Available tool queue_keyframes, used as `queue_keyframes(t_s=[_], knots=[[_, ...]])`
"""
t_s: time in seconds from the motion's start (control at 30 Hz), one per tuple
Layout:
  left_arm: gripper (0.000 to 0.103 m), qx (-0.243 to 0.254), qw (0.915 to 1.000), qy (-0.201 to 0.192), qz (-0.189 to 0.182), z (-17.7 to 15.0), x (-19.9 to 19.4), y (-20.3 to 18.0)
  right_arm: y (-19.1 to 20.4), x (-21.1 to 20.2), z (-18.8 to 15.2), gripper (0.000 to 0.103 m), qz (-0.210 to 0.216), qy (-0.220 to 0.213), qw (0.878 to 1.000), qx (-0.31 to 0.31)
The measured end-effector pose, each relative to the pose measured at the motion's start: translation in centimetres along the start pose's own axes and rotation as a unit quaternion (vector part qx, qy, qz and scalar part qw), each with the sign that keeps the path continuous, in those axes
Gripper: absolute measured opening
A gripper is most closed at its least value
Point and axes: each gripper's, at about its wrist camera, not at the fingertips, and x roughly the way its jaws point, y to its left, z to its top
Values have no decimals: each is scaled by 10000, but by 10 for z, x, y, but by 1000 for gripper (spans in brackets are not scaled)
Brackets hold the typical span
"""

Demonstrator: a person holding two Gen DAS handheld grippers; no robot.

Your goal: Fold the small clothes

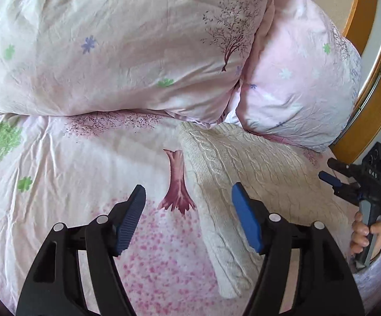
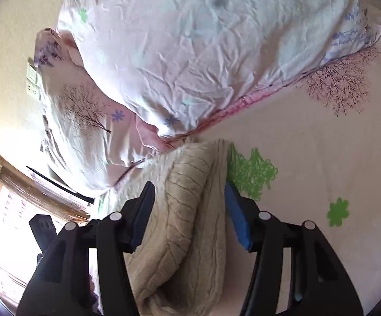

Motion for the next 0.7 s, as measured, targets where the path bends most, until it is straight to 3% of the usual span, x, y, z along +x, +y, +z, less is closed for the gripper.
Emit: queue_keyframes(t_s=[0.03, 0.07, 0.1, 0.13, 0.23, 0.33, 0.4, 0.43, 0.5, 0.63, 0.7], knots=[[72, 49, 10000, -27, -7, -4, 2, -8, 3, 12, 2, 55, -115, 173, 9998, 6], [79, 95, 9999, -36, 12, -9, -2, -13, 6, 29, 2, 41, -264, 423, 9987, -63], [88, 125, 9999, -28, 75, -13, -4, -19, 9, 44, -2, 15, -477, 587, 9970, -184], [91, 167, 9997, -12, 171, -19, -6, -24, 8, 49, -2, 14, -742, 507, 9958, -197], [101, 359, 9979, -13, 541, -33, -7, -40, -14, 34, 5, 7, -821, 89, 9954, 488], [102, 520, 9947, 69, 889, -48, -11, -44, -6, 28, -3, 9, -1150, 56, 9930, 250], [102, 602, 9919, 270, 1088, -58, -9, -46, 9, 6, -15, 19, -1203, -192, 9925, 6], [102, 651, 9903, 380, 1167, -63, -7, -48, 16, -10, -24, 25, -1027, -379, 9940, -77], [102, 757, 9879, 480, 1265, -73, -7, -52, 30, -37, -46, 54, -441, -599, 9968, -301], [102, 912, 9859, 595, 1272, -86, -3, -63, 49, -44, -87, 55, 446, -241, 9968, -621], [102, 936, 9852, 667, 1274, -89, 1, -66, 49, -31, -96, 56, 557, -7, 9966, -615]])
